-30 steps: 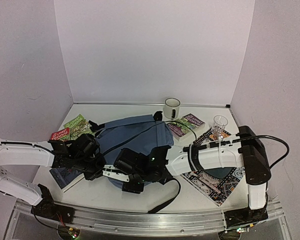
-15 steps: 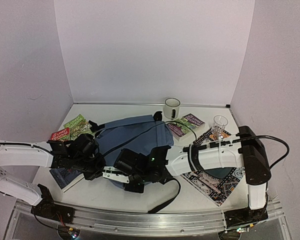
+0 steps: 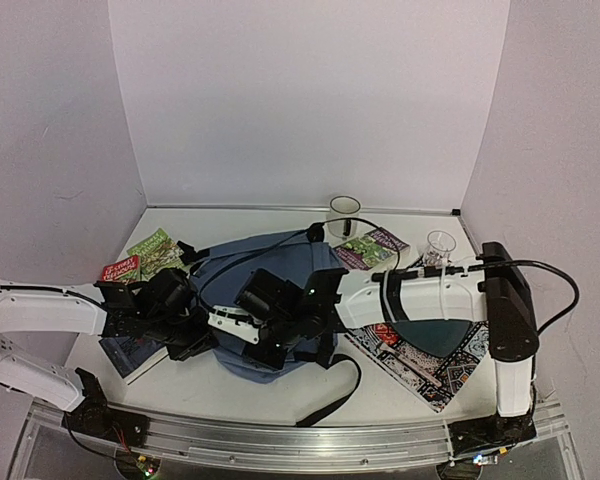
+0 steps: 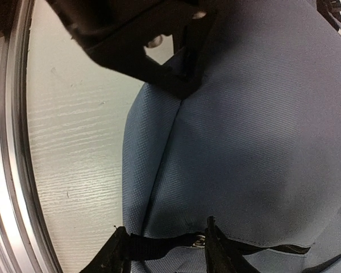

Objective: Pack the student bag
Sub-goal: Pick up the pocket on the back of the student bag, then zip the pocket on the back of the student bag.

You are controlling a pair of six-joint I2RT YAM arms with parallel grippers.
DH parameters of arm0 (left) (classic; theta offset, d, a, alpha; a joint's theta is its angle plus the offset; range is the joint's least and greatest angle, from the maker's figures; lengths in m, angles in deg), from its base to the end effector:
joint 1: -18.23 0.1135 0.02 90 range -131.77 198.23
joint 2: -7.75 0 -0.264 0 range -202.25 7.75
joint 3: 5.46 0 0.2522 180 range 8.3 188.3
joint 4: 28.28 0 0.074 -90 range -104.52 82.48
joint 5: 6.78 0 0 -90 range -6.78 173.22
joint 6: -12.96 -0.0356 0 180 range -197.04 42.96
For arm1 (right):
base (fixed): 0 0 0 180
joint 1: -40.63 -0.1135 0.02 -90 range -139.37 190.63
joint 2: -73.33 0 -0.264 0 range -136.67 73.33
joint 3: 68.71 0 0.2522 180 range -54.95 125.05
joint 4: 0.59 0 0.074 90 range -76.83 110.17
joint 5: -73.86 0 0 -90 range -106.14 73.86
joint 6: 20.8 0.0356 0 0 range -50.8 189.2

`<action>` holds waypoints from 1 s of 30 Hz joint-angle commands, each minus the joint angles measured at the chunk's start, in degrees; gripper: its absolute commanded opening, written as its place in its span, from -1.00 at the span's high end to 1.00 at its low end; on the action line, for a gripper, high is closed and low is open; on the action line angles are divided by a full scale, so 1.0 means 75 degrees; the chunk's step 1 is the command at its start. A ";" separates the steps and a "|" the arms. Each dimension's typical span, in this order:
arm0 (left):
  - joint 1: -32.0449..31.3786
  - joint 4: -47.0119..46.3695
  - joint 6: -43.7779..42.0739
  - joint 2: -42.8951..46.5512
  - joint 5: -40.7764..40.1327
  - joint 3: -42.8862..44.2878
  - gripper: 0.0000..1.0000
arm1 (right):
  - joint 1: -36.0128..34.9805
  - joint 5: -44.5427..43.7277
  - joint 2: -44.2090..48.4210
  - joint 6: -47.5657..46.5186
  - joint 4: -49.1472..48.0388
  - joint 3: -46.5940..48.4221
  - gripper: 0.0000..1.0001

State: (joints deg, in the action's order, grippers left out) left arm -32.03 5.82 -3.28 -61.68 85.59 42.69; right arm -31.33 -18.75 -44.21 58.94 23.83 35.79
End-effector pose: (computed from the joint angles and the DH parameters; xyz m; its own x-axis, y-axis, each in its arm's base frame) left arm 0.1424 -0.1736 0.1790 -0.8992 -0.4190 -0.1262 -0.2861 0.7811 -0.5550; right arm 0.1486 0.4509 0.2240 -0.0181 -0.6303 -0.7762 -0.9572 0.2352 -0.1686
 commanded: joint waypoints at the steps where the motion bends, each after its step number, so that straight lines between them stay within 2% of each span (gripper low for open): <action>1: -0.0037 -0.0254 -0.0103 0.0061 -0.0016 0.0078 1.00 | 0.0179 0.0271 0.0028 0.0543 0.0244 0.0337 0.08; 4: -0.0037 -0.0253 -0.0100 0.0076 -0.0013 0.0067 1.00 | 0.0204 0.0096 -0.0073 0.0596 0.0249 0.0376 0.09; 7: -0.0037 -0.0252 -0.0113 0.0069 -0.0022 0.0067 1.00 | 0.0211 -0.0168 -0.0195 0.0612 0.0294 0.0411 0.21; 10: -0.0037 -0.0254 -0.0115 0.0055 -0.0026 0.0054 1.00 | 0.0231 -0.0230 -0.0166 0.0605 0.0293 0.0335 0.41; 16: -0.0036 -0.0240 -0.0085 0.0053 -0.0094 -0.0032 1.00 | 0.0403 -0.0081 0.0103 0.0695 0.0290 0.0224 0.99; 24: -0.0037 0.0033 -0.0021 0.0252 -0.0252 -0.0222 1.00 | 0.1235 -0.0173 0.0629 0.0897 0.0249 -0.0360 1.00; 30: -0.0037 0.0645 0.0121 0.0651 -0.0646 -0.0389 1.00 | 0.2320 -0.0525 0.0743 0.0958 -0.0054 -0.0703 1.00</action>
State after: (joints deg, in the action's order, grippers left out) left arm -32.36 3.86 -3.17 -60.03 84.46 41.40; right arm -20.49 -16.93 -42.28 65.07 21.34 31.90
